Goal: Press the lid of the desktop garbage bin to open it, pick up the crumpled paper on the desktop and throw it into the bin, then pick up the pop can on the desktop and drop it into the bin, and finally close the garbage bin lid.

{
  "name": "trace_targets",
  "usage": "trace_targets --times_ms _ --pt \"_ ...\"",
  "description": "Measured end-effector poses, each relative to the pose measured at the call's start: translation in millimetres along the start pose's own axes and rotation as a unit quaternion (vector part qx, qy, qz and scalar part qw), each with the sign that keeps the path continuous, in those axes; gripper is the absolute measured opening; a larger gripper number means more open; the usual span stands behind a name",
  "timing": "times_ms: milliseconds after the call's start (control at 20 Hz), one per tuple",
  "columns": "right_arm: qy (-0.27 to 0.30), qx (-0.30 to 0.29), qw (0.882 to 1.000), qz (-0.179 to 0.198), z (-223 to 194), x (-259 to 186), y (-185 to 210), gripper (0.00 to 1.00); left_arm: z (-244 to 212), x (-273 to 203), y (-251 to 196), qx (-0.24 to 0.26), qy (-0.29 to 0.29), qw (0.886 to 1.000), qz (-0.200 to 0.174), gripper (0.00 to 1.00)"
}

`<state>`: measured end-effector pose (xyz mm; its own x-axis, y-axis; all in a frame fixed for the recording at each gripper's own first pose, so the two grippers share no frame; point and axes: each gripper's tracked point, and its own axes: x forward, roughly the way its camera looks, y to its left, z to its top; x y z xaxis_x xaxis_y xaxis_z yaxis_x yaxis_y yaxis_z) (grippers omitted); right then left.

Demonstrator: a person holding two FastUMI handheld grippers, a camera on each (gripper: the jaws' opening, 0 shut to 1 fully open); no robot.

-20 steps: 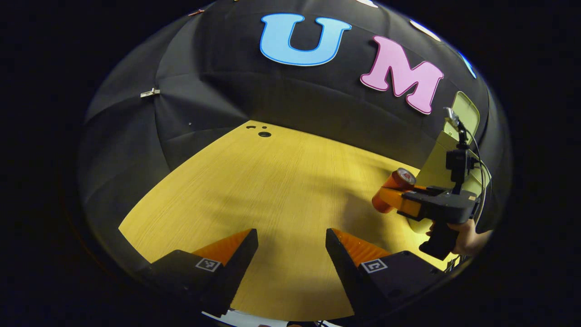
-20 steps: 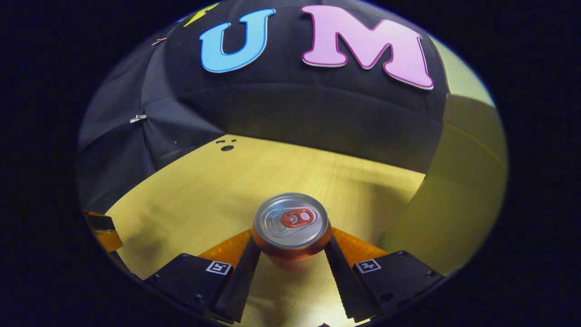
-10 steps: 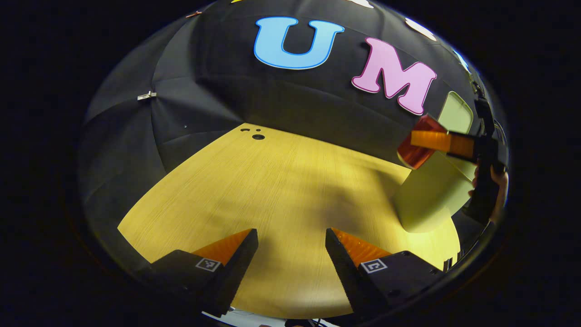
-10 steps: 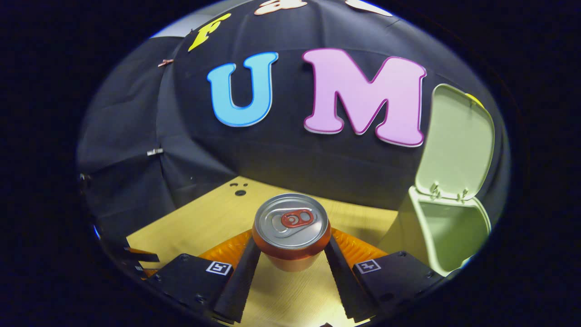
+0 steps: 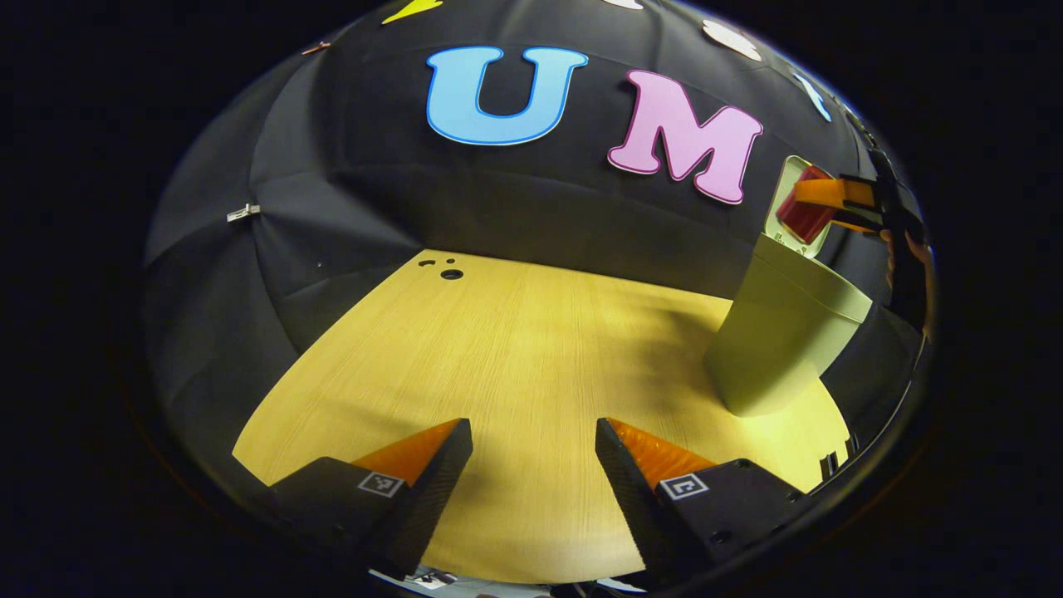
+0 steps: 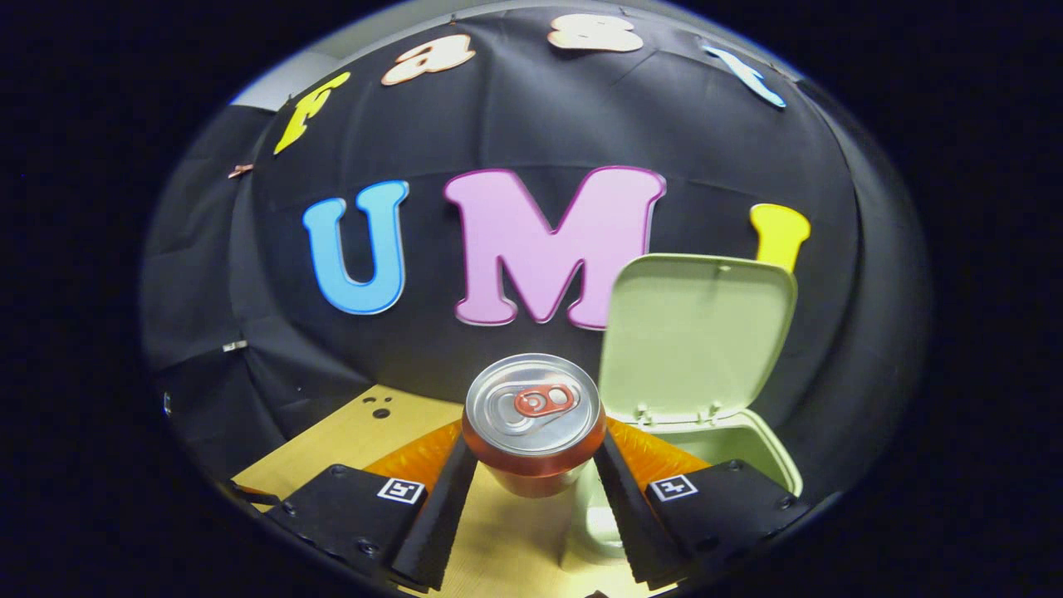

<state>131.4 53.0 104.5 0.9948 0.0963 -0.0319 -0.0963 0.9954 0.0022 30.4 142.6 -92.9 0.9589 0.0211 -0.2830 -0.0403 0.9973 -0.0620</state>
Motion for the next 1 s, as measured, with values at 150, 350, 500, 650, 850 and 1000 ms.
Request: trace_targets --times_ms 150,350,500,650,850,1000 --pt "-0.008 0.022 0.999 -0.029 11 -11 -33 0.82 -7 2 -2 -0.009 0.009 1.000 -0.003 0.96" --pt "-0.004 0.012 0.998 -0.062 6 -12 -74 0.82 -11 3 -11 -0.004 0.012 1.000 0.004 0.96" --pt "0.010 0.014 0.998 -0.066 -10 -3 -94 0.83 -16 3 -20 -0.006 0.019 1.000 0.016 0.96" --pt "0.029 0.010 0.998 -0.063 -29 10 -109 0.83 -20 7 -29 -0.016 0.027 0.999 0.034 0.96" --pt "0.046 0.003 0.997 -0.054 -49 22 -115 0.83 -18 13 -50 -0.028 0.032 0.998 0.039 0.96" --pt "0.053 -0.001 0.997 -0.047 -56 27 -115 0.84 -17 20 -64 -0.023 0.032 0.998 0.039 0.96"
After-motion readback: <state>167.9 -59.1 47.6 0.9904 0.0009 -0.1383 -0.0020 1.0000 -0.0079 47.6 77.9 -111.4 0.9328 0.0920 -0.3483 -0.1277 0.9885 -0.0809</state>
